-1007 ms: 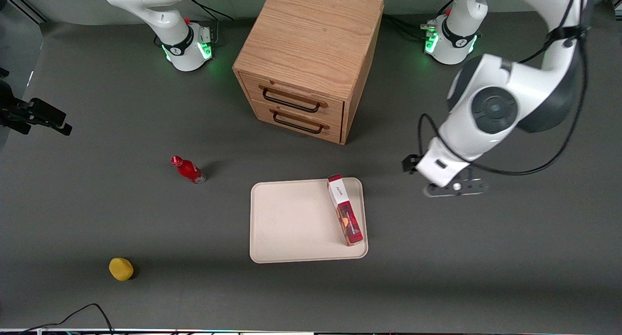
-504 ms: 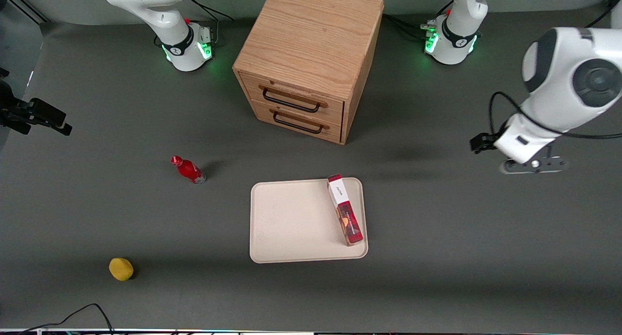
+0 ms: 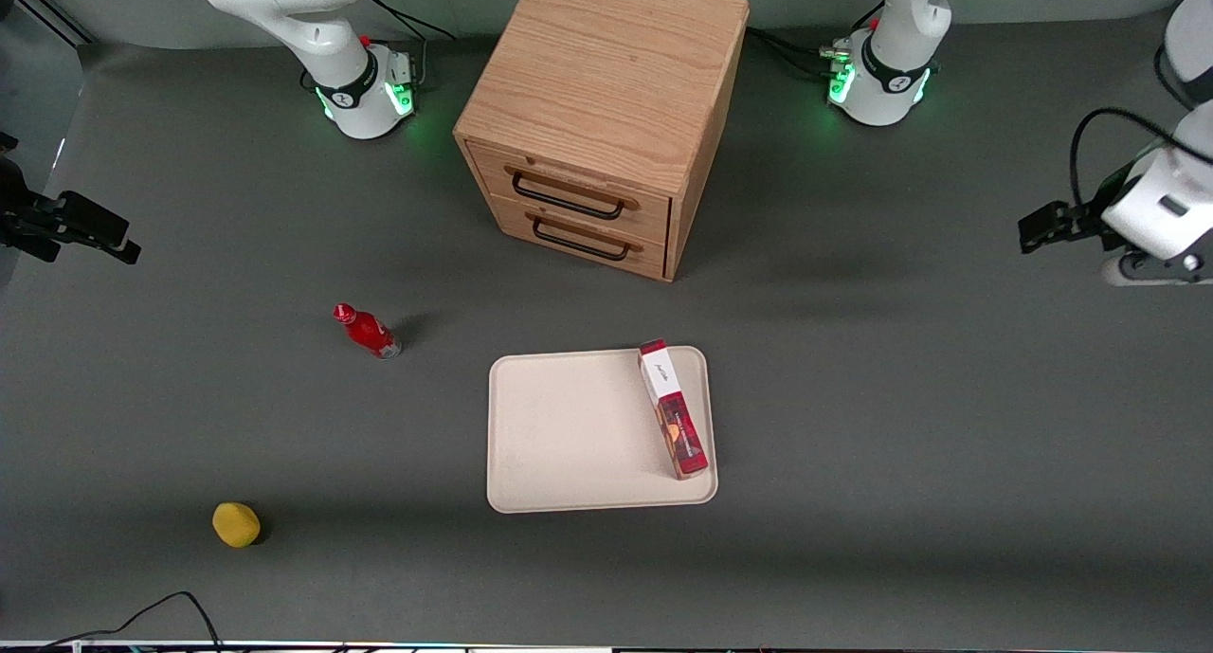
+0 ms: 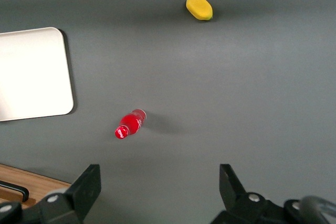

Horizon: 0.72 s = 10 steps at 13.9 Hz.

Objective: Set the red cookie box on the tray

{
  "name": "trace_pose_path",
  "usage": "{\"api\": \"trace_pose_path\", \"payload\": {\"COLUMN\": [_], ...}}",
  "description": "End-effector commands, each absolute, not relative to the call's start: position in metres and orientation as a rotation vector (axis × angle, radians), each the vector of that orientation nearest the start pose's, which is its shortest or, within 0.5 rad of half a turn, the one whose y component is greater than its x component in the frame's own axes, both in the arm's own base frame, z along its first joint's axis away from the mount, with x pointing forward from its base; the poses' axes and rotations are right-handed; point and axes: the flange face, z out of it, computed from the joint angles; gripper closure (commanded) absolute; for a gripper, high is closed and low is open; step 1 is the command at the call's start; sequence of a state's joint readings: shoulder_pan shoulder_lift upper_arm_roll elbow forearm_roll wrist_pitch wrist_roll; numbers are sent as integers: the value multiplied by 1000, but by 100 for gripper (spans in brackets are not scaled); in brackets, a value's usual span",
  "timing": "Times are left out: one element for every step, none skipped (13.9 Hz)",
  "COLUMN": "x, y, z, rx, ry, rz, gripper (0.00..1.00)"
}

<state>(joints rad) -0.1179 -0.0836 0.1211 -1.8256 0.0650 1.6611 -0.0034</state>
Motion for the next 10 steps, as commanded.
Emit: {"api": "trace_pose_path", "payload": {"x": [527, 526, 526, 526, 527, 528, 529, 529, 529, 529], "y": [7, 7, 7, 7, 5, 2, -3, -4, -4, -5], "z": [597, 604, 605, 605, 606, 603, 601, 600, 599, 599], "rx": [-3085, -3086, -3086, -3087, -3095, -3099, -3100, -3101, -3101, -3101], "ry": [-2, -3, -1, 1, 6, 25, 42, 45, 47, 49], "rz": [135, 131, 128, 126, 122, 127, 134, 134, 136, 141], "gripper": [0, 0, 0, 0, 0, 0, 0, 0, 0, 0]}}
